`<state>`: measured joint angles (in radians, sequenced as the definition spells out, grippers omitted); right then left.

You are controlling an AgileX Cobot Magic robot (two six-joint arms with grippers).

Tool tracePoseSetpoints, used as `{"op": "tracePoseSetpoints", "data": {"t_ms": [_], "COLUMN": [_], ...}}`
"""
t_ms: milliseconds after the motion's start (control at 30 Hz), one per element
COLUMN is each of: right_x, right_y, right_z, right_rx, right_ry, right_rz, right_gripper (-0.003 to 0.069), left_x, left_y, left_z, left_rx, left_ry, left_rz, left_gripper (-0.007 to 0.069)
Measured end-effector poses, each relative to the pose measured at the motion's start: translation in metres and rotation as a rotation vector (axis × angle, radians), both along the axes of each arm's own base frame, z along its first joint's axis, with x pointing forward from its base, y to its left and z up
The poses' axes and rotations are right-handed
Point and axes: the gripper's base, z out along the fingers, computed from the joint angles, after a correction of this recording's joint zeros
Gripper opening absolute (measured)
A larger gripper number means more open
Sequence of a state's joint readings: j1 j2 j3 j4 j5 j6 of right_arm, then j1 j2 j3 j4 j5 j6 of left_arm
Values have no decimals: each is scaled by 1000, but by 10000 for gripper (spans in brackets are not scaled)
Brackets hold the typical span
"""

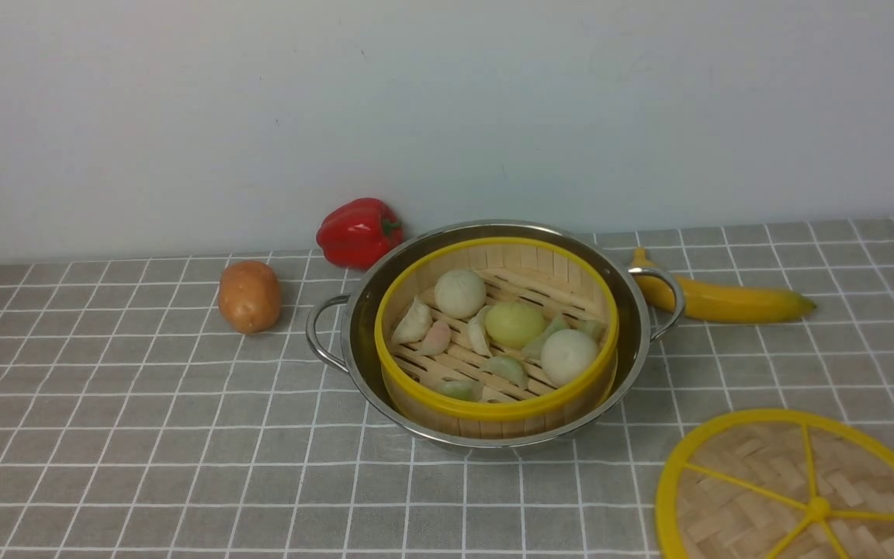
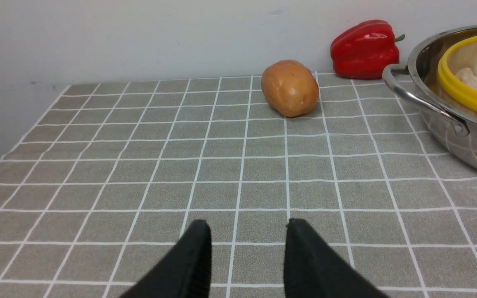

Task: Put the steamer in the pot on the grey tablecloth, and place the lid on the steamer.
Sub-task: 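Move the gripper down to the bamboo steamer lid and grasp its center knob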

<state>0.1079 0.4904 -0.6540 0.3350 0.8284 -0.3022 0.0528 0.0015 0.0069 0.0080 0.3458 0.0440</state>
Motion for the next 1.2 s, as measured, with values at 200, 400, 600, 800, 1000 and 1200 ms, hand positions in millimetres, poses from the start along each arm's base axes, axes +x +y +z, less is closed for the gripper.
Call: {"op": "tracePoseSetpoints", "data": {"t_ms": [200,400,600,800,1000,1200], "right_x": [5,4,-9,-11,0,31], "right_y": [5,6,6,6,7,26], "right_z": [2,1,-14,-15,-13,-37], "right_rx": [-49,-43,-283,-376,-458,-602], "right_ry": [109,140,266,239,163,293], "right_rz": [73,96,279,362,382,577], "right_gripper": [242,242,242,242,242,242], "left_x": [0,0,0,0,0,0], "left_y": [0,0,0,0,0,0], "left_z": [0,0,0,0,0,0], "left_rx": [0,0,0,0,0,0], "left_ry": [0,0,0,0,0,-2], "left_rz": [0,0,0,0,0,0], "left_gripper": [242,242,242,242,242,242]}}
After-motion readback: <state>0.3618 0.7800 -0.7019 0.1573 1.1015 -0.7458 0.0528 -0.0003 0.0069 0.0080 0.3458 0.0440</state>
